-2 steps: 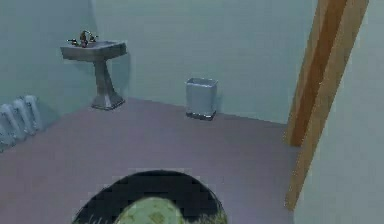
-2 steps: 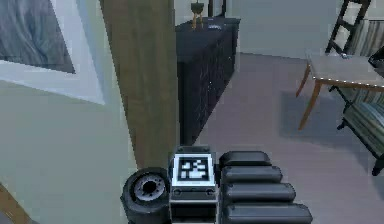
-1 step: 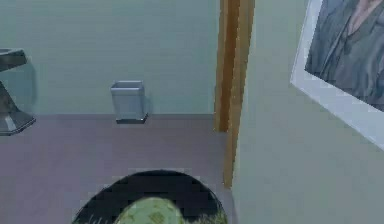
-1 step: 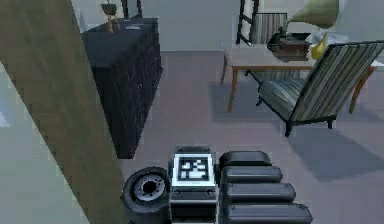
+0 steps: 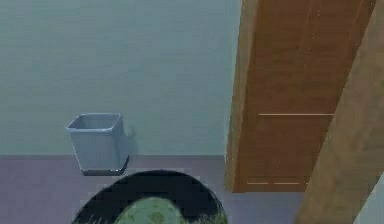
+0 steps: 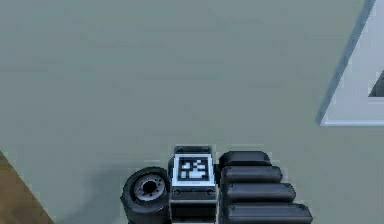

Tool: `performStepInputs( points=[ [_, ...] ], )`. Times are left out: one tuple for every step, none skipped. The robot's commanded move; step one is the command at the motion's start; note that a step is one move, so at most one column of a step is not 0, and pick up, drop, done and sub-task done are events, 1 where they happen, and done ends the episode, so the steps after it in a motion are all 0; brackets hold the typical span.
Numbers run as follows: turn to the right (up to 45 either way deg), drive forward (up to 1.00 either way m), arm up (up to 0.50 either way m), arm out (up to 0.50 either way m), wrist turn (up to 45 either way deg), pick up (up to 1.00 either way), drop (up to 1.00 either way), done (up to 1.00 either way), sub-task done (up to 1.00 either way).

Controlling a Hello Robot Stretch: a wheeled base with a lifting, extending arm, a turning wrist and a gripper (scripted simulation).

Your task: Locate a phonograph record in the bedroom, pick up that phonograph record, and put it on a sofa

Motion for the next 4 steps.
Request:
performStepInputs(
  points=[
    [0.0, 0.7, 0.0, 0.0, 0.0, 0.0, 0.0, 0.0, 0.0],
    [45.0, 0.0, 0.0, 0.0, 0.0, 0.0, 0.0, 0.0, 0.0],
    [42.0, 0.0, 0.0, 0.0, 0.0, 0.0, 0.0, 0.0, 0.0],
    [0.0, 0.45, 0.0, 0.0, 0.0, 0.0, 0.0, 0.0, 0.0]
  ],
)
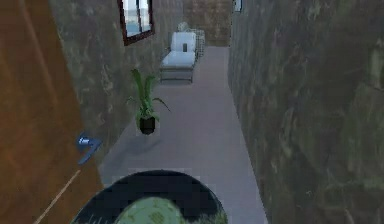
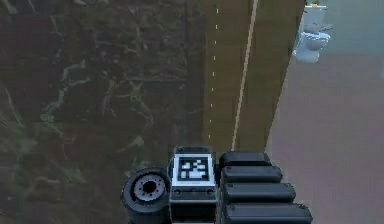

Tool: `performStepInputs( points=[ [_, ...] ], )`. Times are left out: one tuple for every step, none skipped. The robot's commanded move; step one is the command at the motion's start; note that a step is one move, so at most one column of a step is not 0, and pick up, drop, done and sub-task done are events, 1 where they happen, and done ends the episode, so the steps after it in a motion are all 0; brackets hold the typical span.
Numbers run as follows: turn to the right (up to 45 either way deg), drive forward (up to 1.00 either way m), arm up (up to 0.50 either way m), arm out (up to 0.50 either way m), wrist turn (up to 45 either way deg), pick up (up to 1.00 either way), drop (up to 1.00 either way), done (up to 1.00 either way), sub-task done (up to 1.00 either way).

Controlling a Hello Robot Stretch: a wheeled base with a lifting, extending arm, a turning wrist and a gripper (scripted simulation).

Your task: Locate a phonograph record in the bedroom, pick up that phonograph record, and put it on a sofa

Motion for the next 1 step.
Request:
performStepInputs(
  points=[
    [6.0, 0.0, 0.0, 0.0, 0.0, 0.0, 0.0, 0.0, 0.0]
  ],
)
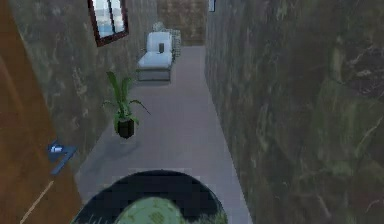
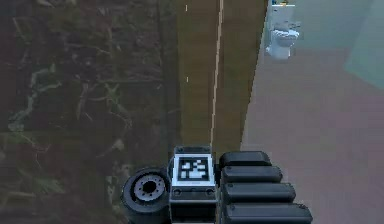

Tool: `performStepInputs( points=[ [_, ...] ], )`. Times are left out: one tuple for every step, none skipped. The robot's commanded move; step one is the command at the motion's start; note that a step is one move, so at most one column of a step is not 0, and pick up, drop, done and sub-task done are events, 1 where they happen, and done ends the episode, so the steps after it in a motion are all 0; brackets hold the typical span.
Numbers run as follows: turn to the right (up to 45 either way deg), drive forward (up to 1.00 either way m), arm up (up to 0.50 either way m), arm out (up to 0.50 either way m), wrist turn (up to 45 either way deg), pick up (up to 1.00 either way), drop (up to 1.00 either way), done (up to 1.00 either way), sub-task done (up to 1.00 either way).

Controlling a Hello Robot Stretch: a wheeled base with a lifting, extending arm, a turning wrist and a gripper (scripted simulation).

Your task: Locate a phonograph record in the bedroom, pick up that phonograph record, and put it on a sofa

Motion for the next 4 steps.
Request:
performStepInputs(
  points=[
    [0.0, 1.0, 0.0, 0.0, 0.0, 0.0, 0.0, 0.0, 0.0],
    [0.0, 1.0, 0.0, 0.0, 0.0, 0.0, 0.0, 0.0, 0.0],
    [0.0, 1.0, 0.0, 0.0, 0.0, 0.0, 0.0, 0.0, 0.0],
    [3.0, 0.0, 0.0, 0.0, 0.0, 0.0, 0.0, 0.0, 0.0]
  ],
)
